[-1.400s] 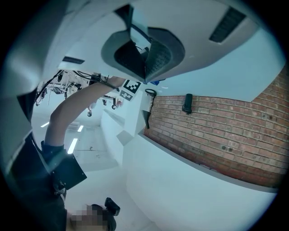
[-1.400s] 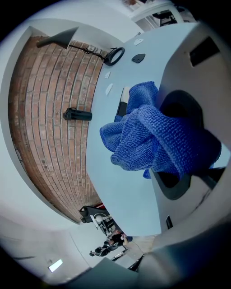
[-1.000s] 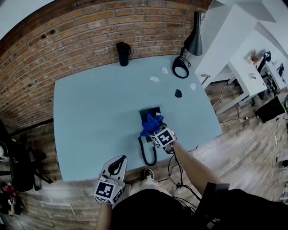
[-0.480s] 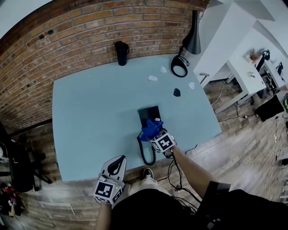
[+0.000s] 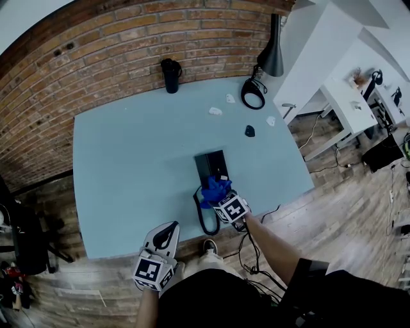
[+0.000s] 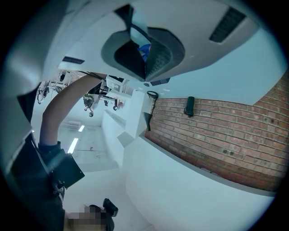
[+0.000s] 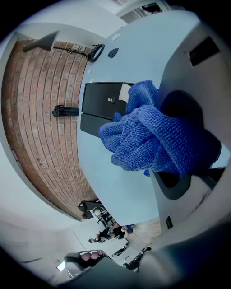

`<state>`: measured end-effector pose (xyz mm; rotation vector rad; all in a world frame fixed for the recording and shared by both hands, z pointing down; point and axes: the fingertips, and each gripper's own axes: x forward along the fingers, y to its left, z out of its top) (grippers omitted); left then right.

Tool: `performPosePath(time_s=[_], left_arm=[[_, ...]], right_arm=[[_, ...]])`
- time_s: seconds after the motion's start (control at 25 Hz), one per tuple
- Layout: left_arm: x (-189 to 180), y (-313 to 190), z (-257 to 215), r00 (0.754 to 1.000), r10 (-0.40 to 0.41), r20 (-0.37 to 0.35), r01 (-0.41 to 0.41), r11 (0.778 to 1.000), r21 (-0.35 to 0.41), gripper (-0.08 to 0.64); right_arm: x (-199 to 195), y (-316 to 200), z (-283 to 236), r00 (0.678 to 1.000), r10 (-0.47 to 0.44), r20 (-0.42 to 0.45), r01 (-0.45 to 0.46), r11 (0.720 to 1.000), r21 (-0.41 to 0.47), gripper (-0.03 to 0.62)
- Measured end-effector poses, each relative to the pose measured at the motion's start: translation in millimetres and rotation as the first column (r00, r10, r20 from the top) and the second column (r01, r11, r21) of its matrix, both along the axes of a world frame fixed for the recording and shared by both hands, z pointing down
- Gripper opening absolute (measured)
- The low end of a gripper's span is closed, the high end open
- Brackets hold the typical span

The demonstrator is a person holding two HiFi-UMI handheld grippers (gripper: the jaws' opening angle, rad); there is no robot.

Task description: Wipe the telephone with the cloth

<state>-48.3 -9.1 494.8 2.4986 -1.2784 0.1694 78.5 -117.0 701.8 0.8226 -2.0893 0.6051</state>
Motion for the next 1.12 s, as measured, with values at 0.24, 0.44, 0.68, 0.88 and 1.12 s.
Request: performPosePath(time_s=[0.24, 0.44, 0.68, 0.88, 1.12], left_arm=[[3.0, 2.1, 0.7, 1.000, 0.005, 0.000, -0.005, 1.000, -0.011, 0.000], [0.7, 4.6, 4.6, 1.000, -0.003, -0.002, 0.003, 1.000, -0.027, 0.000], [-0.6, 9.4, 7.5, 1.000, -0.004, 0.011, 0.004, 0.999, -0.040, 0.000], [-2.3, 14.1, 10.7, 1.000, -0.007, 0.023, 0.009, 0.998, -0.057, 0.000], [-2.8, 15.0, 10.2, 0.999, -0.013, 0.044, 0.016, 0.998, -0.062, 0.000]], right_arm=[[1.5, 10.8, 4.2, 0.999, -0.024, -0.022, 0.024, 1.000, -0.003, 0.221], [-4.0, 56.5, 11.4, 0.936, -0.346, -0.058, 0.317, 0.904, -0.287, 0.221], [-27.3, 13.6, -55.3, 0.875, -0.479, 0.071, 0.484, 0.858, -0.171, 0.222], [-33.3, -110.7, -125.7, 0.969, -0.234, 0.082, 0.219, 0.963, 0.157, 0.222], [-26.6, -159.1, -119.2, 0.987, -0.135, -0.090, 0.158, 0.928, 0.336, 0.222]])
